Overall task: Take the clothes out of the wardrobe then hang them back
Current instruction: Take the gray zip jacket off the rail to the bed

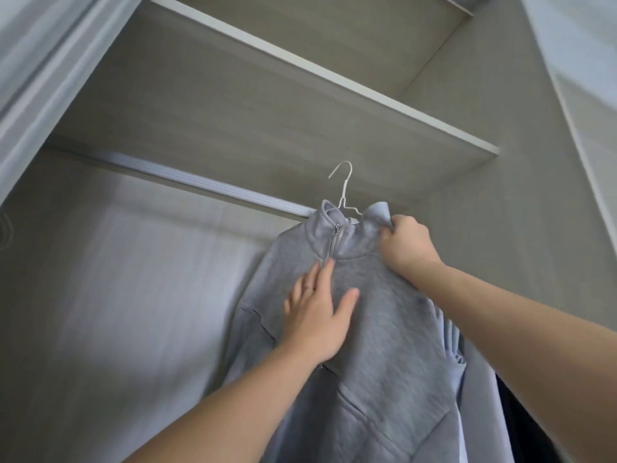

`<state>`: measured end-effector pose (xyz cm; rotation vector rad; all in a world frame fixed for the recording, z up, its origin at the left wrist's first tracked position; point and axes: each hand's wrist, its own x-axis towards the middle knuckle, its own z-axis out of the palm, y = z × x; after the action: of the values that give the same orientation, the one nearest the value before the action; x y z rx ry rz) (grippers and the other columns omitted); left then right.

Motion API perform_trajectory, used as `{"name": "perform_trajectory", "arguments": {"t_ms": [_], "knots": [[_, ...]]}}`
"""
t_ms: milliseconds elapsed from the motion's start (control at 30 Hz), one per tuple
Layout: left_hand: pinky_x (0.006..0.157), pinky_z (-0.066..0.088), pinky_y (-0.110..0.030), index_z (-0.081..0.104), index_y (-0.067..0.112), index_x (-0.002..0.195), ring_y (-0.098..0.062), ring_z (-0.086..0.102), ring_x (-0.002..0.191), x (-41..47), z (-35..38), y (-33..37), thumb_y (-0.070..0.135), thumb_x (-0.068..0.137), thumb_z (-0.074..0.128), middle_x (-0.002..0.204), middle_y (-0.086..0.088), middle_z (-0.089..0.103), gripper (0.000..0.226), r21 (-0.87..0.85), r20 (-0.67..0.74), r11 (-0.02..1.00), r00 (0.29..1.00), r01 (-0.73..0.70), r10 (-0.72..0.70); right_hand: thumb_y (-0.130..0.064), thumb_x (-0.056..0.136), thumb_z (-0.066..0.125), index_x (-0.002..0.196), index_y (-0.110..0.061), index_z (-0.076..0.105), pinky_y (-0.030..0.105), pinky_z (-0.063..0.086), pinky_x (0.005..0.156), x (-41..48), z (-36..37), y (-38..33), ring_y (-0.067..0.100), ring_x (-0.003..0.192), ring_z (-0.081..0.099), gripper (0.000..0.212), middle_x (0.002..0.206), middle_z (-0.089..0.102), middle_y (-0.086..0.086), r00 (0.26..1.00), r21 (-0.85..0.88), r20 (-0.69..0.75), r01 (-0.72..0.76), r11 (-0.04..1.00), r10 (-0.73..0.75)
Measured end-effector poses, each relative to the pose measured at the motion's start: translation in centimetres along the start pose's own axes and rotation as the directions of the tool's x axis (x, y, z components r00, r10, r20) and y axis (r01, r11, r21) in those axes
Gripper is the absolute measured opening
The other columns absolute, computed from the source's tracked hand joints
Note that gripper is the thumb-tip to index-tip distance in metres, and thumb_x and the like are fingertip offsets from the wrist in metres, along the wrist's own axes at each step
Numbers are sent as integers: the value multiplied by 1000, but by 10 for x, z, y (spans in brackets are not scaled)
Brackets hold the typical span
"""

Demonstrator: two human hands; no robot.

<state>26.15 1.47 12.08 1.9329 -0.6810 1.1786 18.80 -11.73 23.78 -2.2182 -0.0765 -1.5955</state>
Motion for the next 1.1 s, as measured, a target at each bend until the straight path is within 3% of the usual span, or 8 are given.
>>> {"name": "perform_trajectory", "arguments": {"t_ms": [67, 233, 400, 500, 667, 867, 1000, 1100], "knots": [[122, 9, -49, 13, 35, 158, -17, 2, 153, 6, -6, 6, 58, 100, 35, 168, 9, 7, 66, -17, -95, 1000, 995, -1, 0, -22, 96, 43, 70, -14, 36, 35, 34, 65, -6, -15, 11, 35, 77, 46, 27, 89, 57, 19, 998, -80, -37, 52, 995, -55], [122, 8, -50, 21, 29, 157, -21, 3, 154, 17, -7, 27, 57, 100, 33, 168, 2, 11, 64, -40, -274, 998, 961, -45, 32, -36, 100, 38, 87, -13, 42, 39, 36, 65, -21, -71, 30, 37, 77, 47, 26, 80, 47, 8, 975, -420, -138, 104, 902, -176], [122, 11, -55, 29, 22, 155, -29, 11, 153, 15, 8, 75, 60, 93, 24, 166, -5, 19, 73, -57, -399, 989, 911, -140, 106, -38, 102, 35, 89, -17, 40, 38, 35, 62, -32, -143, 52, 35, 73, 49, 26, 76, 48, 5, 947, -565, -220, 73, 822, -235], [122, 8, -54, 25, 23, 156, -27, 8, 154, 8, 21, 115, 60, 95, 25, 167, -4, 16, 72, -62, -384, 982, 913, -177, 141, -39, 102, 35, 89, -17, 41, 38, 36, 60, -41, -191, 65, 30, 70, 46, 26, 76, 51, 5, 932, -624, -266, 29, 781, -248], [122, 6, -57, 22, 21, 157, -27, 7, 154, -13, 42, 208, 57, 95, 26, 167, -4, 14, 72, -153, -367, 944, 904, -291, 219, -35, 103, 35, 90, -16, 41, 37, 30, 63, -63, -287, 85, 29, 72, 40, 24, 71, 39, -1, 920, -675, -333, -79, 734, -207], [120, 13, -58, 28, 20, 154, -31, 19, 151, -53, 69, 340, 52, 96, 35, 163, -6, 28, 67, -305, -349, 887, 907, -347, 235, -35, 103, 36, 92, -13, 44, 39, 35, 66, -98, -422, 113, 36, 84, 54, 25, 96, 62, 17, 902, -781, -359, -150, 606, -240], [109, 31, -55, 44, 18, 143, -34, 49, 127, -93, 97, 434, 47, 95, 44, 135, -8, 58, 56, -430, -284, 852, 941, -298, 186, -36, 102, 36, 90, -15, 44, 41, 38, 71, -133, -521, 137, 37, 89, 57, 26, 97, 64, 15, 903, -873, -336, -193, 448, -267], [90, 40, -47, 55, 16, 128, -35, 57, 106, -131, 127, 503, 43, 100, 46, 118, -9, 64, 39, -560, -183, 777, 958, -286, 220, -37, 102, 35, 90, -17, 43, 42, 34, 77, -169, -593, 156, 35, 91, 57, 25, 98, 64, 12, 909, -919, -323, -235, 316, -264]]}}
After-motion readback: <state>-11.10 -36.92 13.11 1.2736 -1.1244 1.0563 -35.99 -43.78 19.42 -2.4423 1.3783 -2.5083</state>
